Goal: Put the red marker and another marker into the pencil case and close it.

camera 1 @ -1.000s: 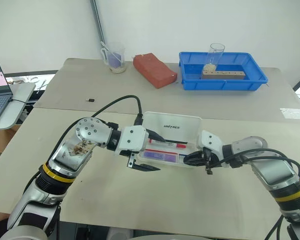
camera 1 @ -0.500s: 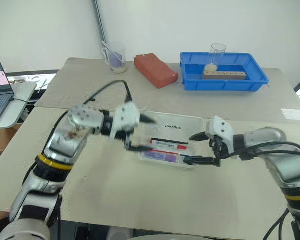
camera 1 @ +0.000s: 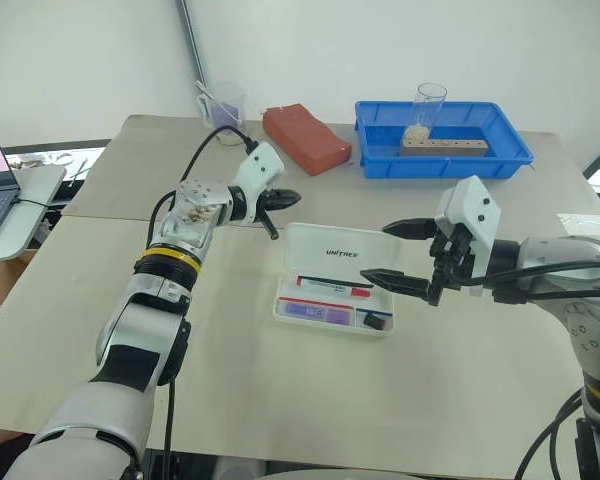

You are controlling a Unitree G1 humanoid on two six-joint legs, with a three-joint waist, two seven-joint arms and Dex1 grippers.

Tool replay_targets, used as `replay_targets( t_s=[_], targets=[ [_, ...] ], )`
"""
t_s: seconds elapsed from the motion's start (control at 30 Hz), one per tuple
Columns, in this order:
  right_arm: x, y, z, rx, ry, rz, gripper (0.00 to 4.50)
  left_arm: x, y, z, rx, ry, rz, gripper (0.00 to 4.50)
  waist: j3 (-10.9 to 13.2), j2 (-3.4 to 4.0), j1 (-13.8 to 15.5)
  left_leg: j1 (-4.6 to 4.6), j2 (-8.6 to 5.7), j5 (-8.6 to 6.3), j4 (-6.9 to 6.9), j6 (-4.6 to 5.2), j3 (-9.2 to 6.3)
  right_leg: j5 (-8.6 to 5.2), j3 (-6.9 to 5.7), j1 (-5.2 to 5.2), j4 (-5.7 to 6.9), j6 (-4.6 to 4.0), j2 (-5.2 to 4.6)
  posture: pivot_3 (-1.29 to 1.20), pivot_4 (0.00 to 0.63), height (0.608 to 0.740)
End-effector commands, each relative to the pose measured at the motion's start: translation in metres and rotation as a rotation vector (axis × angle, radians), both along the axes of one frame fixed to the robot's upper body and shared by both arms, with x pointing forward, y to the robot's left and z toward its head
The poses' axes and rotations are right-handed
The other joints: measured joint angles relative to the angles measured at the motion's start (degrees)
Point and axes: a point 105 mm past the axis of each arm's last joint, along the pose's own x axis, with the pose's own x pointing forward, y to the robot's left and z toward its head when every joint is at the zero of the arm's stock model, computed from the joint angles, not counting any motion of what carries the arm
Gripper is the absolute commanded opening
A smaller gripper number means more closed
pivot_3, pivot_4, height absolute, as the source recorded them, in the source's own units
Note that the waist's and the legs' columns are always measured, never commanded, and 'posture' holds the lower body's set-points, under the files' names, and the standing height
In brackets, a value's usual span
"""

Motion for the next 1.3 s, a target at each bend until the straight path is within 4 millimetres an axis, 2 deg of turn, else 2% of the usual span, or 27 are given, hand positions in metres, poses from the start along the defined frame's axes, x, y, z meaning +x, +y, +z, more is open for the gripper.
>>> replay_targets(
  t_s=[0.03, 0.23, 0.33, 0.5, 0.7, 0.8, 0.87, 1.0, 1.1, 1.2, 1.3],
  targets=[
    [-0.003, 0.004, 0.017, 0.025, -0.073, -0.012, 4.32, -0.004, -0.007, 0.010, 0.051, 0.007, -0.089, 0.01, 0.0, 0.00, 0.0, -0.01, -0.01, 0.00, 0.00, -0.01, 0.00, 0.00, 0.00, -0.01, 0.00, 0.00, 0.00, 0.00, 0.150, 0.740],
    [-0.001, 0.007, 0.028, 0.056, -0.110, -0.029, 4.32, -0.023, -0.014, 0.014, 0.016, 0.088, -0.234, 0.01, 0.0, 0.01, 0.1, -0.03, 0.00, 0.02, 0.01, -0.02, 0.00, 0.00, -0.03, -0.01, 0.02, 0.00, -0.01, 0.00, 0.150, 0.740],
    [-0.003, 0.010, 0.026, 0.046, -0.097, -0.002, 4.32, -0.042, -0.015, 0.013, 0.032, 0.125, -0.343, 0.01, 0.0, 0.02, 0.0, -0.07, 0.00, 0.02, 0.00, -0.02, 0.00, 0.00, -0.02, -0.04, 0.02, -0.01, -0.01, 0.00, 0.150, 0.740],
    [-0.009, 0.007, -0.006, -0.045, 0.016, 0.051, 4.32, -0.086, -0.010, -0.010, 0.175, 0.138, -0.537, 0.01, -0.1, 0.14, -0.3, 0.05, 0.04, 0.02, -0.11, -0.02, 0.01, 0.01, 0.00, 0.01, 0.01, -0.03, 0.00, 0.00, 0.150, 0.740],
    [-0.008, 0.007, -0.028, -0.088, 0.076, 0.072, 4.32, -0.114, -0.014, -0.040, 0.271, 0.145, -0.607, 0.01, -0.1, 0.12, 0.0, 0.02, 0.05, 0.04, 0.01, 0.02, 0.01, 0.01, 0.00, 0.03, 0.06, -0.04, 0.00, 0.00, 0.150, 0.740],
    [-0.009, 0.008, -0.035, -0.096, 0.093, 0.082, 4.32, -0.119, -0.015, -0.054, 0.326, 0.125, -0.616, 0.01, -0.1, 0.12, 0.1, 0.01, 0.05, 0.04, 0.07, 0.02, 0.01, 0.01, 0.00, 0.05, 0.04, -0.03, -0.01, 0.00, 0.150, 0.740],
    [-0.008, 0.008, -0.038, -0.101, 0.101, 0.086, 4.32, -0.119, -0.016, -0.056, 0.332, 0.119, -0.615, 0.01, -0.1, 0.12, 0.1, 0.01, 0.05, 0.04, 0.07, 0.02, 0.00, 0.01, -0.01, 0.07, 0.03, -0.03, -0.01, 0.00, 0.150, 0.740],
    [-0.005, 0.006, -0.041, -0.102, 0.103, 0.084, 4.32, -0.114, -0.018, -0.049, 0.313, 0.069, -0.591, 0.01, -0.1, 0.13, 0.0, 0.03, 0.06, 0.04, 0.08, 0.02, -0.01, 0.01, 0.00, 0.07, 0.04, -0.03, 0.00, 0.00, 0.150, 0.740],
    [-0.004, 0.005, -0.040, -0.095, 0.102, 0.084, 4.32, -0.106, -0.020, -0.028, 0.213, 0.040, -0.532, 0.01, -0.1, 0.11, 0.0, 0.02, 0.05, 0.04, 0.08, 0.02, -0.01, 0.01, 0.00, 0.06, 0.04, -0.02, 0.00, 0.00, 0.150, 0.740],
    [-0.002, -0.008, -0.043, -0.101, 0.113, 0.075, 4.32, -0.097, -0.002, 0.009, 0.085, -0.017, -0.426, 0.77, 0.0, 0.06, 0.0, -0.03, 0.06, 0.04, 0.10, 0.03, -0.02, 0.00, -0.01, 0.01, 0.06, -0.02, 0.01, 0.00, 0.150, 0.740],
    [0.003, -0.026, -0.047, -0.113, 0.125, 0.038, 4.32, -0.100, 0.035, 0.023, 0.047, -0.021, -0.307, 2.02, -0.1, 0.09, -0.2, -0.01, 0.06, 0.04, 0.09, 0.03, -0.03, 0.00, -0.03, 0.03, 0.05, -0.01, 0.01, 0.00, 0.150, 0.740]
  ],
)
